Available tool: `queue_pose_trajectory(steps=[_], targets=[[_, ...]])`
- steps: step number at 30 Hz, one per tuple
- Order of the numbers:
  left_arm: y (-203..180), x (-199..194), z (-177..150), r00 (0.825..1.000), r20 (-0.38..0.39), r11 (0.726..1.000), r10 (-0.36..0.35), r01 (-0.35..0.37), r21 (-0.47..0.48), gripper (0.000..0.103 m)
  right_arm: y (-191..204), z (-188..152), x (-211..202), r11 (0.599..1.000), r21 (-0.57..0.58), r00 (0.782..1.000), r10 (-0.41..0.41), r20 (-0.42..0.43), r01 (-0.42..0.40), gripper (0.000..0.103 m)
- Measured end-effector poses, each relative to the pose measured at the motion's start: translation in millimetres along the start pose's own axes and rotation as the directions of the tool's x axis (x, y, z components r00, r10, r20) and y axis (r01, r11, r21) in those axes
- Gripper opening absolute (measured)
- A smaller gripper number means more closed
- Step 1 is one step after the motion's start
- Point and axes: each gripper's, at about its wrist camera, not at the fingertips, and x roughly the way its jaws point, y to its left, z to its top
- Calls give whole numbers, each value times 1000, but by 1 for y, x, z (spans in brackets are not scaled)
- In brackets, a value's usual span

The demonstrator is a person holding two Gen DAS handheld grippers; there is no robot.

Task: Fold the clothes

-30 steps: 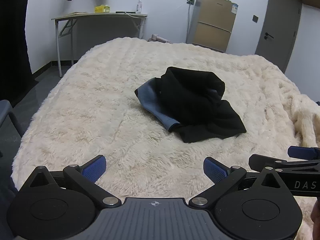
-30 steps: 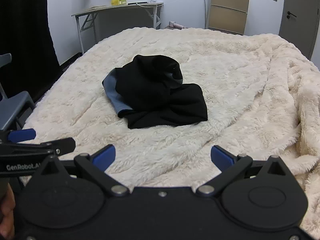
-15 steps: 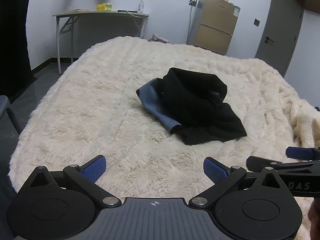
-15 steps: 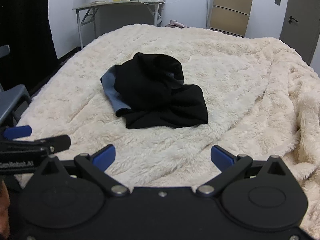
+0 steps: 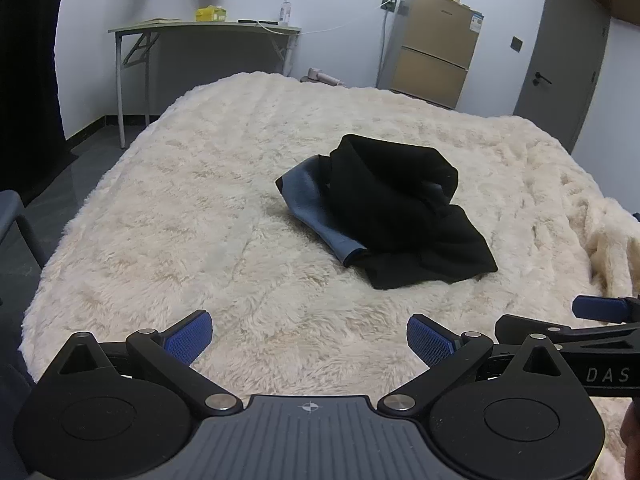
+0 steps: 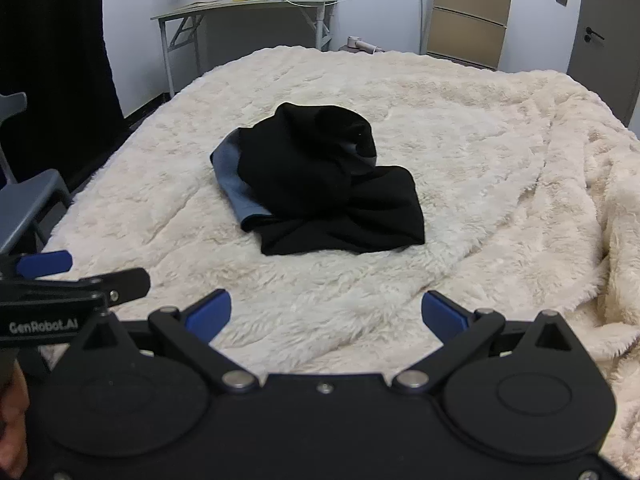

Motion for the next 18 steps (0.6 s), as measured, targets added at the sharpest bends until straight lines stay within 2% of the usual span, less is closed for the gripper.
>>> queue_pose_trajectory(steps=[18], targets=[[2, 1, 1, 1000, 2, 1000, -4, 4, -11, 103, -1, 1, 3, 1000, 10, 1000, -4, -6, 4, 103]])
